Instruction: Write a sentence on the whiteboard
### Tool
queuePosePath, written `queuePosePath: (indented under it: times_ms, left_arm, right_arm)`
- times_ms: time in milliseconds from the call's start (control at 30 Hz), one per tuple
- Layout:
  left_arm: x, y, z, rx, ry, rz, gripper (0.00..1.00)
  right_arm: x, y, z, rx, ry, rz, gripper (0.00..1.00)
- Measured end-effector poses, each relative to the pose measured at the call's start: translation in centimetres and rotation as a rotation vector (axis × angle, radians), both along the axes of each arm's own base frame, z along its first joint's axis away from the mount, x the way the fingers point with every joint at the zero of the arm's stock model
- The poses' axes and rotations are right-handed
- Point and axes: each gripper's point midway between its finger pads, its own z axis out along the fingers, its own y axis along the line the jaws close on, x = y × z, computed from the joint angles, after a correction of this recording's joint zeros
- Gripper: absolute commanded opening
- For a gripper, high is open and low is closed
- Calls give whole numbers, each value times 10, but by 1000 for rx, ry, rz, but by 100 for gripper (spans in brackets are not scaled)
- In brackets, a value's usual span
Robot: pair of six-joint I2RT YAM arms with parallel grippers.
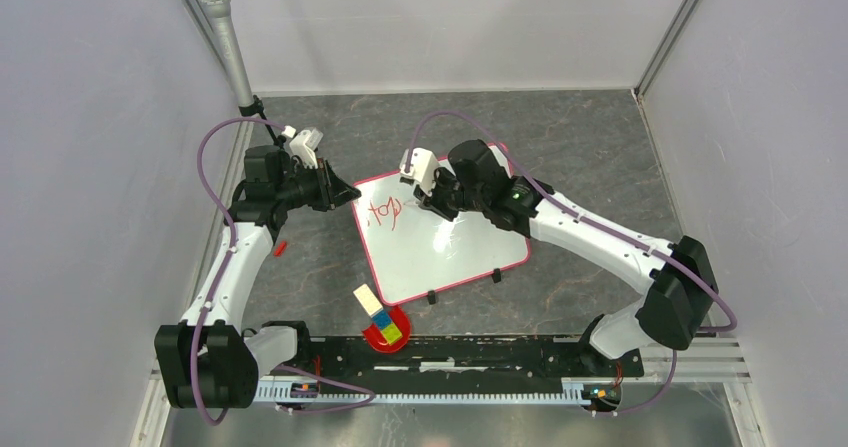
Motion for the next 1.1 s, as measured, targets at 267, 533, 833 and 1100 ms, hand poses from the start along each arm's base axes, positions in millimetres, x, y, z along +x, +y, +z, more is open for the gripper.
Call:
queuePosePath:
  times_ms: [267,533,833,1100]
  left_arm:
    - [0,0,0,0,0,1,7]
    - [0,0,0,2,1,3,7]
    - [0,0,-1,2,2,3,7]
    - [0,1,-1,5,5,6,7]
  right_arm:
    - [4,-4,-1,-9,-4,-4,0]
    - [7,-9,-1,-13,-9,-8,0]
    - [13,-7,6,-4,-16,-15,0]
    - [13,0,6,5,-4,1,0]
